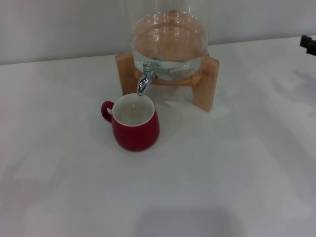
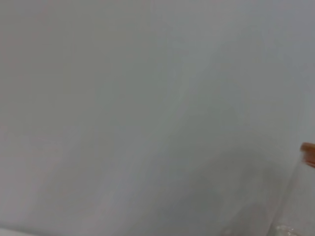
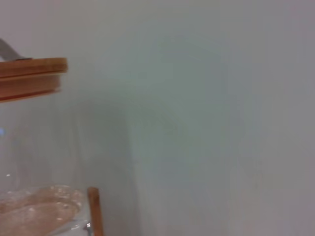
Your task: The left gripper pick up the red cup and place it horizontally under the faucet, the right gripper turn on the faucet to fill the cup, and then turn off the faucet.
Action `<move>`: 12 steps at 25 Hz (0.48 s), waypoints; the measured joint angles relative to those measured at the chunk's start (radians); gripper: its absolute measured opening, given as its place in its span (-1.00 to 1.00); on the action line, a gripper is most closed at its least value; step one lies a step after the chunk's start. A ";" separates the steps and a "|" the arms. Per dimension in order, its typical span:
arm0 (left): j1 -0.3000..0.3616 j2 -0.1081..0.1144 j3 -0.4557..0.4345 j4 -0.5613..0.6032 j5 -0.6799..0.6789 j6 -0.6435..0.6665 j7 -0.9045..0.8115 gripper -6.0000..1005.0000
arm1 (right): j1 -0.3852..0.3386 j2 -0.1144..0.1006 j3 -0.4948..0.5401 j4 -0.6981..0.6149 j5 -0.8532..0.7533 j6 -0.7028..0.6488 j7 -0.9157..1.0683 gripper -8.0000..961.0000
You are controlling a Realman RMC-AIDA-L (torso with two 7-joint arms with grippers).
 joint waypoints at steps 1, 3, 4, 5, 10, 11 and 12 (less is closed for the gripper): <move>0.005 0.000 0.000 0.000 0.000 0.000 -0.002 0.66 | 0.001 0.000 0.003 0.003 0.001 -0.011 -0.003 0.66; 0.009 0.000 0.001 -0.004 0.000 0.000 -0.002 0.66 | 0.002 0.000 0.008 0.009 0.002 -0.033 -0.006 0.66; 0.010 0.000 0.002 -0.007 0.000 0.000 -0.002 0.66 | 0.004 0.000 0.008 0.012 0.002 -0.042 -0.006 0.66; 0.012 0.000 0.004 -0.009 0.003 -0.002 -0.002 0.66 | 0.007 0.000 0.008 0.015 0.002 -0.047 -0.006 0.66; 0.010 -0.001 0.009 -0.019 0.015 -0.013 0.004 0.66 | 0.010 0.000 0.008 0.023 0.003 -0.049 -0.008 0.66; 0.010 -0.001 0.007 -0.025 0.015 -0.013 0.005 0.66 | 0.010 0.000 0.008 0.024 0.003 -0.048 -0.008 0.66; 0.009 -0.001 0.005 -0.031 0.014 -0.012 0.005 0.66 | 0.010 0.000 0.008 0.026 0.004 -0.048 -0.008 0.66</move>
